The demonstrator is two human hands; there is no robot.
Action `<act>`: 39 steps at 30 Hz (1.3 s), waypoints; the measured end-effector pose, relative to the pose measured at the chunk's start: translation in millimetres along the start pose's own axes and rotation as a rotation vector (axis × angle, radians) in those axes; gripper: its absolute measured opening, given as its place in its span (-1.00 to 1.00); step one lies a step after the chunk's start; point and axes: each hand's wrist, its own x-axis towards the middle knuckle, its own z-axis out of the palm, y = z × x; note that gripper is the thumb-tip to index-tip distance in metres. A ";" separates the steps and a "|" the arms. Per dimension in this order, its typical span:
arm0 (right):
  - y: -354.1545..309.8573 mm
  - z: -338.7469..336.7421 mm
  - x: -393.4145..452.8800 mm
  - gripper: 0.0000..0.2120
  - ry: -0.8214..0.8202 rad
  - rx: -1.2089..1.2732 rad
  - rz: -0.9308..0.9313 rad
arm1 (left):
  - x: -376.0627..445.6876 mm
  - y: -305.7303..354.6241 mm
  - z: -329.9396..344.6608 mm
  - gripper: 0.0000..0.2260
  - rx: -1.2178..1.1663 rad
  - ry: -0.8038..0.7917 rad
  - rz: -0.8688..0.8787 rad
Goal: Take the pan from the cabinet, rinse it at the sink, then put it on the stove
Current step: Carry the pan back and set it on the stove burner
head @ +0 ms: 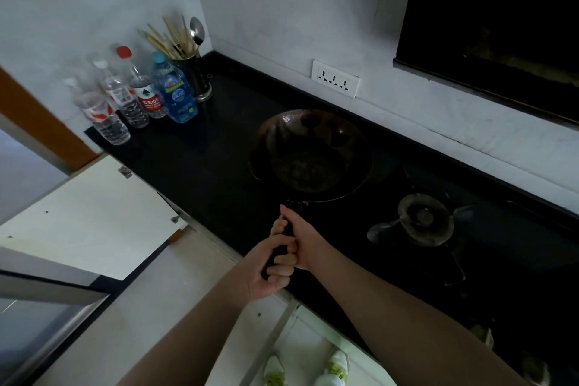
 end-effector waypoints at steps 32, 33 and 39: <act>4.0 -32.0 -32.9 -0.68 0.290 -0.912 -0.250 | -55.3 31.0 -60.1 -0.63 1.617 0.934 0.583; 5.7 -36.7 -35.7 -0.69 0.307 -0.935 -0.263 | -55.5 29.5 -59.5 -0.61 1.615 0.965 0.596; 18.8 -61.7 -61.3 -0.73 0.385 -1.121 -0.399 | -71.6 6.4 -48.0 -0.56 1.690 1.081 0.823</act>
